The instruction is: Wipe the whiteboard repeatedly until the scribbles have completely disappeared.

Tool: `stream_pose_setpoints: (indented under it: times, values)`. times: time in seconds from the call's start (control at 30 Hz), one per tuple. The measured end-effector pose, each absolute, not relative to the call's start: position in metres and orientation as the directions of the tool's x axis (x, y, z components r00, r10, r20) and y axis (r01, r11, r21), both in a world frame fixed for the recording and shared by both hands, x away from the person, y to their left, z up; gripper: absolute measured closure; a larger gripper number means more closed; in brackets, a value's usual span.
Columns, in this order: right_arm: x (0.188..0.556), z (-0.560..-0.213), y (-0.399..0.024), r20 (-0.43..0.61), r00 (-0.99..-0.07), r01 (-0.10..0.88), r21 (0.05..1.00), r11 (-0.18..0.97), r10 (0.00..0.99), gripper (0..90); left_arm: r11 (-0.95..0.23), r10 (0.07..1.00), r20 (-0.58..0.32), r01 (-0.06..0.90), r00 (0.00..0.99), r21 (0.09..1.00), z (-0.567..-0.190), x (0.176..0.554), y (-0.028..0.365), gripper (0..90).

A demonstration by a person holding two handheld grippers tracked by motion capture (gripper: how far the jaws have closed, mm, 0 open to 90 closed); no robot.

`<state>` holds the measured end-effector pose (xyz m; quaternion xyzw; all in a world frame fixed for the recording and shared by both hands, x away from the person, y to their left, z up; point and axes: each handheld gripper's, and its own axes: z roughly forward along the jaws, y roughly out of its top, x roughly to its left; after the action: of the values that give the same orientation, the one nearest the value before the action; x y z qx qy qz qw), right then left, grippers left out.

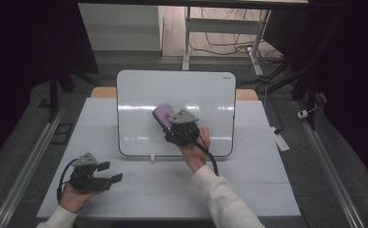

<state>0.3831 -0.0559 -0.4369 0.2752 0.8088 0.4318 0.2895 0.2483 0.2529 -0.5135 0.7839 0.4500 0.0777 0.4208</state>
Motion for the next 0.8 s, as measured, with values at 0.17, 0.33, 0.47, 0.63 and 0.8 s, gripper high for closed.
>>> stream_pose_setpoints:
  times: [0.17,0.33,0.47,0.63,0.8]
  values:
    - [0.393,-0.425,-0.079,-0.223,-0.629,0.207,0.875,0.437,0.745,40.2,-0.241,0.77,-0.257,0.639,0.584,0.73,-0.513,0.248,0.253,23.5]
    - [0.405,-0.41,-0.104,-0.196,-0.563,0.22,0.901,0.375,0.803,40.2,-0.24,0.77,-0.258,0.64,0.583,0.73,-0.513,0.248,0.253,23.6]
    - [0.411,-0.406,-0.107,-0.182,-0.549,0.229,0.906,0.356,0.816,40.1,-0.241,0.77,-0.258,0.64,0.584,0.729,-0.514,0.249,0.253,23.7]
    - [0.408,-0.408,-0.089,-0.24,-0.555,0.183,0.899,0.398,0.796,40.1,-0.242,0.77,-0.258,0.641,0.584,0.728,-0.514,0.249,0.253,23.7]
    - [0.402,-0.416,-0.066,-0.254,-0.605,0.168,0.886,0.433,0.755,40.1,-0.242,0.77,-0.258,0.642,0.583,0.727,-0.514,0.249,0.253,23.7]
